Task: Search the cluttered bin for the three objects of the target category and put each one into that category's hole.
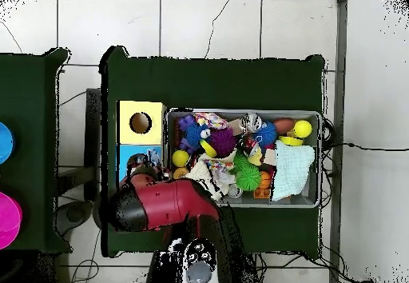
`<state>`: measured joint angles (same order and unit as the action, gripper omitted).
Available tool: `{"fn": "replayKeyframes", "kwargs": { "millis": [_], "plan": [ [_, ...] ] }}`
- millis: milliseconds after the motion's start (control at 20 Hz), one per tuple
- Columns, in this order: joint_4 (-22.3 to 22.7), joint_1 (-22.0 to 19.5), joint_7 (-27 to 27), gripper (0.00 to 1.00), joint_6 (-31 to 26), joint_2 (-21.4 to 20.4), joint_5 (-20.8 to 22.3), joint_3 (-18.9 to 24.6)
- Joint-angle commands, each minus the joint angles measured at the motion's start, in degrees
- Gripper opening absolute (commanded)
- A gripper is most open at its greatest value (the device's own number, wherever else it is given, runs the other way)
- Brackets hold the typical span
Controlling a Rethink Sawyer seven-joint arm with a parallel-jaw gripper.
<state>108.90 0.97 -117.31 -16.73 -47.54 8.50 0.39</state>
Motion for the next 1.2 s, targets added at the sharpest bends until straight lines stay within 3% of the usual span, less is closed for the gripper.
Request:
{"fn": "replayKeyframes", "kwargs": {
  "millis": [50, 300, 550, 700, 750, 900, 1200],
  "plan": [
    [1.10, 6.25, -18.63, 0.00, 2.36, 3.99, -6.41, -6.83],
    [1.80, 11.37, -20.17, 0.00, 5.05, 6.28, -10.15, -9.93],
    [1.62, 13.02, -19.35, 0.00, 4.16, 7.51, -14.09, -10.57],
    [0.87, 14.04, -18.19, 0.00, 8.01, 8.21, -14.57, -10.88],
    [1.03, 14.16, -17.26, 1.00, 8.74, 8.34, -15.43, -10.85],
    [1.45, 14.12, -17.46, 1.00, 11.96, 8.47, -15.48, -10.89],
    [2.44, 13.12, -15.13, 1.00, 9.46, 7.31, -16.14, -12.44]
  ]
}}
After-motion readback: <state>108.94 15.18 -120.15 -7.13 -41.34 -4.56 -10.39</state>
